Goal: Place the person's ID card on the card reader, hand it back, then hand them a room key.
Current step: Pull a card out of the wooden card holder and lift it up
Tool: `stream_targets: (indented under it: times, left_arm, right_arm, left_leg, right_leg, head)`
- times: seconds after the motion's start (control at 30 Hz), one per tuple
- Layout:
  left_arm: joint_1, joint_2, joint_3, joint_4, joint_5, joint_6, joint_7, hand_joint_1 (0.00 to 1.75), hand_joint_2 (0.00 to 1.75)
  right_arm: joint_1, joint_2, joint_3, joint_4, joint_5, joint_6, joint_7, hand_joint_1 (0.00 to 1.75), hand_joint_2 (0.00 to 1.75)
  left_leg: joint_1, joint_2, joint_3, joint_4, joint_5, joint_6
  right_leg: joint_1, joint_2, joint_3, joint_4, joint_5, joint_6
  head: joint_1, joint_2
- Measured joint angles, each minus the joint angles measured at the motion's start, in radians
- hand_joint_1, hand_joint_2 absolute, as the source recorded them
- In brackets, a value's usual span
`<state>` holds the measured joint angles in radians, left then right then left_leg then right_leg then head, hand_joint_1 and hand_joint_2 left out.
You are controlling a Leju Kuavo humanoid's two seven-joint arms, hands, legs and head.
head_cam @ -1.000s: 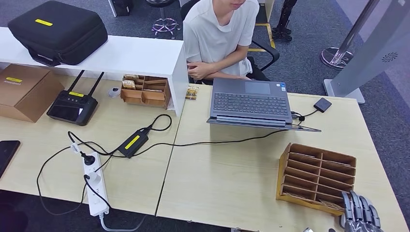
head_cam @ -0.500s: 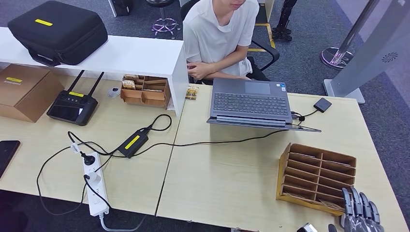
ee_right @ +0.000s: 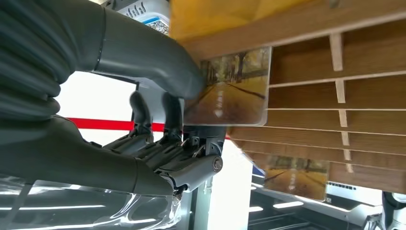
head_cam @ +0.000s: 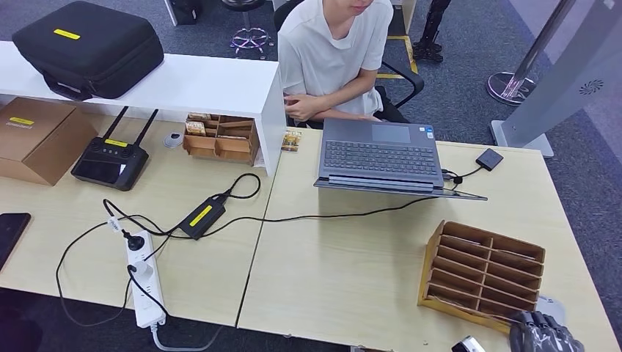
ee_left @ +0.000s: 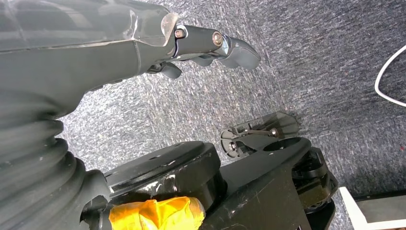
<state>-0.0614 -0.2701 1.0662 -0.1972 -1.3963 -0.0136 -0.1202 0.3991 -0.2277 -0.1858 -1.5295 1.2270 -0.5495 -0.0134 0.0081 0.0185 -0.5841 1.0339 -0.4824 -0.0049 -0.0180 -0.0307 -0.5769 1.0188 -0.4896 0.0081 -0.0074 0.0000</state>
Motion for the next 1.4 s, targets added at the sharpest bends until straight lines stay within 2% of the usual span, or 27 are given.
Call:
stream_targets:
  times: [0.5,0.8,1.03,1.23,1.4]
  left_arm:
    - [0.000,0.000,0.000,0.000,-0.002,0.000,-0.003,0.00,1.75]
    - [0.000,0.000,-0.011,0.000,-0.014,0.052,-0.013,0.00,1.75]
    - [0.000,0.000,-0.016,0.000,-0.020,0.056,0.002,0.00,1.75]
    - [0.000,0.001,-0.018,0.000,-0.025,0.050,0.003,0.00,1.75]
    - [-0.001,0.003,-0.026,0.000,-0.033,0.045,0.003,0.00,1.75]
  right_arm:
    - [0.000,0.000,-0.002,0.005,-0.017,0.003,-0.013,1.75,1.75]
    - [0.005,0.002,-0.020,0.004,-0.010,0.006,-0.026,1.75,1.75]
    - [0.003,-0.001,-0.033,-0.048,-0.014,0.000,-0.030,1.75,1.75]
    - [-0.012,-0.033,-0.047,-0.113,-0.026,0.003,-0.026,1.75,1.75]
    - [-0.061,-0.088,-0.052,-0.142,-0.057,0.009,-0.012,1.75,1.75]
  left_leg:
    - [0.000,0.000,0.000,0.000,0.000,0.000]
    - [0.000,0.000,0.000,0.000,0.000,0.000]
    - [0.000,0.000,0.000,0.000,0.000,0.000]
    - [0.000,0.000,0.000,0.000,0.000,0.000]
    - [0.000,0.001,0.000,0.000,0.000,0.000]
  right_leg:
    - [0.000,0.000,0.000,0.000,0.000,0.000]
    - [0.000,0.000,0.000,0.000,0.000,0.000]
    - [0.000,0.000,0.000,0.000,0.000,0.000]
    - [0.000,0.001,0.001,0.000,0.000,0.000]
    - [-0.001,0.001,0.001,0.000,0.001,0.001]
  head:
    - [0.000,0.000]
    - [0.000,0.000]
    - [0.000,0.000]
    - [0.000,0.000]
    - [0.000,0.000]
